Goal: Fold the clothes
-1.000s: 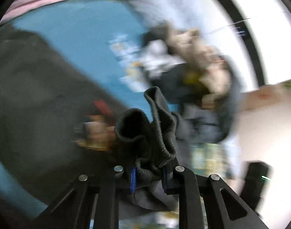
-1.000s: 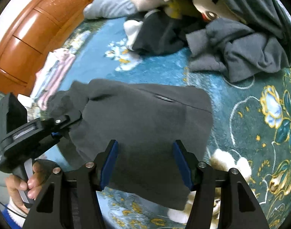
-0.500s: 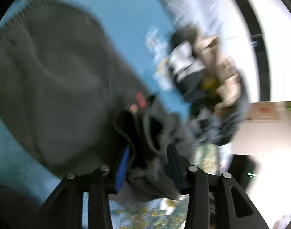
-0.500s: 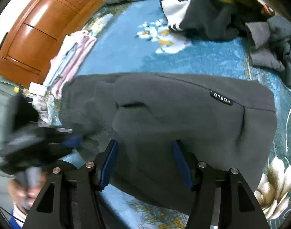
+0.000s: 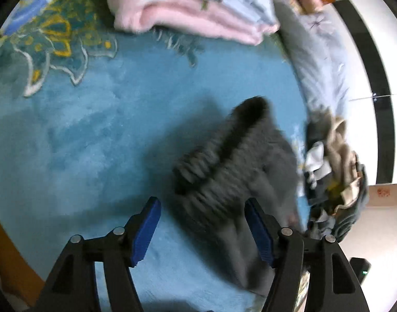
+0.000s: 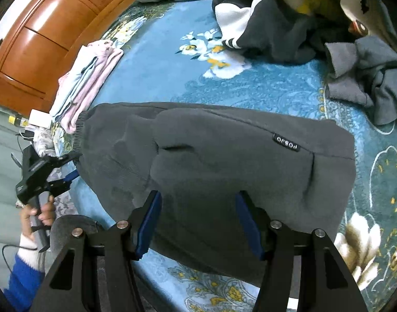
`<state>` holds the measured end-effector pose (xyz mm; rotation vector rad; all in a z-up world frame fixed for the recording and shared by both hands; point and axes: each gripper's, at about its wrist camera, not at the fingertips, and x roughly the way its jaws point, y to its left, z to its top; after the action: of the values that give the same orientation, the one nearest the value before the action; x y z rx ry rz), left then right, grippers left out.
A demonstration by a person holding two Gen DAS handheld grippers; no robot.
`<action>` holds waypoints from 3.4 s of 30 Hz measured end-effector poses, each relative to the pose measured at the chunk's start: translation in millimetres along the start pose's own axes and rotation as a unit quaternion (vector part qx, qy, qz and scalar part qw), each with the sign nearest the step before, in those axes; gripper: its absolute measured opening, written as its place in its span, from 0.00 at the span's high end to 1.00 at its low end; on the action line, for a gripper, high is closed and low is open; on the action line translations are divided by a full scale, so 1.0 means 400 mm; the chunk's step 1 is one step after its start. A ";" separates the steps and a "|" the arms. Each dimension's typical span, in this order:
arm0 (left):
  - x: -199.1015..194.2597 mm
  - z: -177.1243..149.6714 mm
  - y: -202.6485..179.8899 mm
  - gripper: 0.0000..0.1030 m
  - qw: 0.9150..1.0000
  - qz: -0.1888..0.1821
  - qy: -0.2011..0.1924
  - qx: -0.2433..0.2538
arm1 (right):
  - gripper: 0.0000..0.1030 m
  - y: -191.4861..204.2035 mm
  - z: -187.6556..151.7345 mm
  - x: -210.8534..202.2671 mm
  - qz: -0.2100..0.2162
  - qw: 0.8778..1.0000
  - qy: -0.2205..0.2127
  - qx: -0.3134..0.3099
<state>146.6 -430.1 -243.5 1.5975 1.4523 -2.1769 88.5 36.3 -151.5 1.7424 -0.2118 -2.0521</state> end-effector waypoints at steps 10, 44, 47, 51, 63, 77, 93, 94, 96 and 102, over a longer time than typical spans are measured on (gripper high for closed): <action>0.021 0.042 -0.048 0.28 0.999 -0.006 0.005 0.051 | 0.41 0.015 0.009 -0.037 -0.025 1.000 -0.010 -0.004; 0.125 -0.650 -0.986 0.73 0.777 0.250 -0.124 0.564 | 0.41 -0.305 -0.114 -0.193 0.060 0.983 -0.135 0.106; 0.225 -0.735 -0.989 0.73 0.746 0.279 -0.116 0.594 | 0.41 -0.370 -0.144 -0.195 0.052 0.982 -0.130 0.130; 0.299 -0.797 -0.985 0.55 0.735 0.292 -0.094 0.605 | 0.41 -0.423 -0.176 -0.186 0.034 0.984 -0.112 0.137; 0.121 -0.664 -0.926 0.35 0.888 0.002 -0.010 0.460 | 0.41 -0.427 -0.174 -0.215 0.032 0.986 -0.111 0.118; 0.144 -0.413 -0.670 0.34 0.969 0.064 -0.064 0.229 | 0.41 -0.144 -0.014 -0.181 0.133 0.986 -0.099 0.012; 0.188 -0.369 -0.513 0.34 0.993 -0.002 -0.017 0.120 | 0.50 -0.125 0.030 -0.148 0.051 0.991 -0.116 0.038; 0.193 -0.372 -0.517 0.34 0.992 0.003 -0.015 0.128 | 0.50 -0.119 0.038 -0.148 0.053 0.991 -0.116 0.033; 0.200 -0.375 -0.523 0.34 0.990 0.013 -0.013 0.141 | 0.50 -0.116 0.047 -0.121 0.071 0.992 -0.090 0.044; 0.193 -0.360 -0.486 0.34 0.994 -0.028 -0.010 0.106 | 0.77 -0.120 0.004 -0.106 0.070 0.990 -0.091 0.076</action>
<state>106.5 -187.1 -181.8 1.6099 1.3128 -2.4433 80.8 96.8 -131.8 1.5737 -0.5458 -2.1390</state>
